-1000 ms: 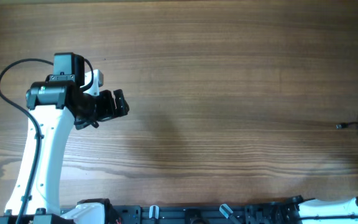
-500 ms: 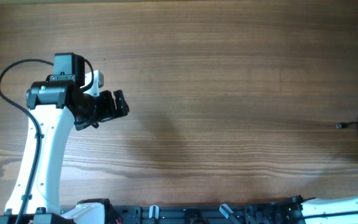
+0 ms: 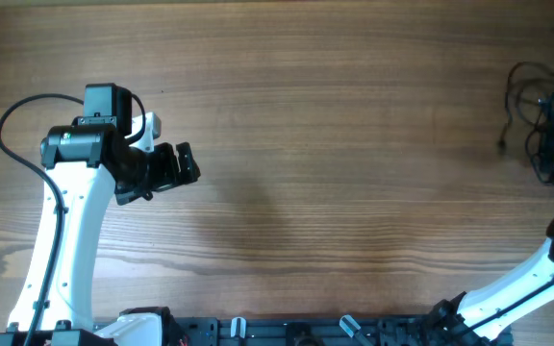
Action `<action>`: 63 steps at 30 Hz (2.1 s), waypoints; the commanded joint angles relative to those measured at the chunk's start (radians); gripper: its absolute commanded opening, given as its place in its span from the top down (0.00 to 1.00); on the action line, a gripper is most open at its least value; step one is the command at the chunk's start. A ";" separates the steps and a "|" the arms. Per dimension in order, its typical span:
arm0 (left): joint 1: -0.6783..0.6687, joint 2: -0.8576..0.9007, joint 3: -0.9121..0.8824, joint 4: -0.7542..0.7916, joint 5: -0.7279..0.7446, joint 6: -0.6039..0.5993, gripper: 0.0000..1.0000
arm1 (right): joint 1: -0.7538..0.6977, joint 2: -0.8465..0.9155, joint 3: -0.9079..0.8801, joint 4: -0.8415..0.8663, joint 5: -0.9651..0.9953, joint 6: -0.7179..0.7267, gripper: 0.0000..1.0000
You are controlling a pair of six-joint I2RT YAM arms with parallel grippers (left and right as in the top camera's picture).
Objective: Untangle cables
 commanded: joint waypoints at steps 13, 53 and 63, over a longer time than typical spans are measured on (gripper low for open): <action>0.003 0.005 -0.004 0.029 0.014 0.019 0.00 | -0.001 -0.537 -0.038 -0.227 -0.148 -0.568 0.05; 0.003 0.005 -0.004 0.042 0.062 0.019 0.00 | 0.342 0.426 1.231 -1.348 0.165 -0.864 0.88; 0.003 0.005 -0.004 0.043 0.066 0.019 0.00 | 0.308 0.502 1.230 -1.352 0.265 -0.877 0.27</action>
